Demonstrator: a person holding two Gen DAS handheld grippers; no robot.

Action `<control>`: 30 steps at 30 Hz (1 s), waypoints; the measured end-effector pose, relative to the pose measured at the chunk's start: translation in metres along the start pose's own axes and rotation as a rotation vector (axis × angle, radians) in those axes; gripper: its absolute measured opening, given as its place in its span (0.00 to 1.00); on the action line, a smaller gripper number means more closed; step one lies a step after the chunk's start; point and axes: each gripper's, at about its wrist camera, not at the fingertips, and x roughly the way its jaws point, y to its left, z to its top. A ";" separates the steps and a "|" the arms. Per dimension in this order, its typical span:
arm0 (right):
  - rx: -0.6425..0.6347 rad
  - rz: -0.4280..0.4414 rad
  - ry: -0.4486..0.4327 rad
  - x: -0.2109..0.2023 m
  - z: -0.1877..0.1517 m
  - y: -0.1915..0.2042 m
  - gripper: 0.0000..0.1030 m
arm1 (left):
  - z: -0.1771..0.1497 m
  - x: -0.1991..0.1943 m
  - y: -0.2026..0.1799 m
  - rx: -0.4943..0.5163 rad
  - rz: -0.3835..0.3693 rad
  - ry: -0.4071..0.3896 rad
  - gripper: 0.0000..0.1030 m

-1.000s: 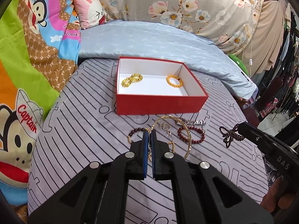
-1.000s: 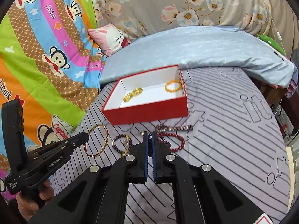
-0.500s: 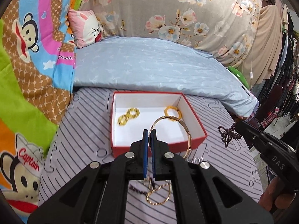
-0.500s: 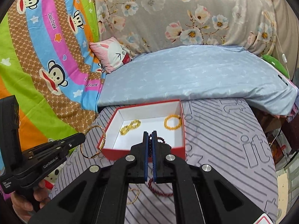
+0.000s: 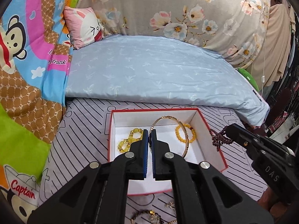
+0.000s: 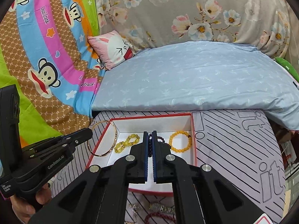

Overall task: Organize jewelry
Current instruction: 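Carry the bangle and tassel bracelet into the red box and open both grippers, then withdraw both grippers from the box toward the remaining jewelry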

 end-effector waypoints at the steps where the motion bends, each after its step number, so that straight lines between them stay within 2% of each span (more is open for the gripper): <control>1: -0.003 -0.003 0.008 0.006 0.000 0.000 0.03 | 0.000 0.005 0.000 0.003 0.003 0.005 0.02; 12: -0.010 -0.035 0.087 0.057 -0.012 -0.010 0.03 | -0.006 0.061 0.010 0.001 0.027 0.080 0.02; 20: -0.009 -0.065 0.118 0.071 -0.021 -0.017 0.03 | -0.012 0.082 0.008 0.009 0.030 0.109 0.03; 23: -0.008 -0.093 0.096 0.067 -0.021 -0.018 0.08 | -0.012 0.083 0.009 -0.001 0.027 0.099 0.04; 25: 0.003 -0.098 0.089 0.061 -0.020 -0.021 0.19 | -0.010 0.079 0.013 -0.015 0.039 0.081 0.17; 26: 0.013 -0.096 0.081 0.055 -0.020 -0.023 0.23 | -0.010 0.077 0.014 -0.022 0.047 0.076 0.29; 28: 0.020 -0.095 0.062 0.042 -0.022 -0.025 0.32 | -0.009 0.066 0.021 -0.034 0.056 0.052 0.32; 30: 0.021 -0.098 0.049 0.031 -0.025 -0.026 0.32 | -0.010 0.056 0.029 -0.044 0.055 0.043 0.32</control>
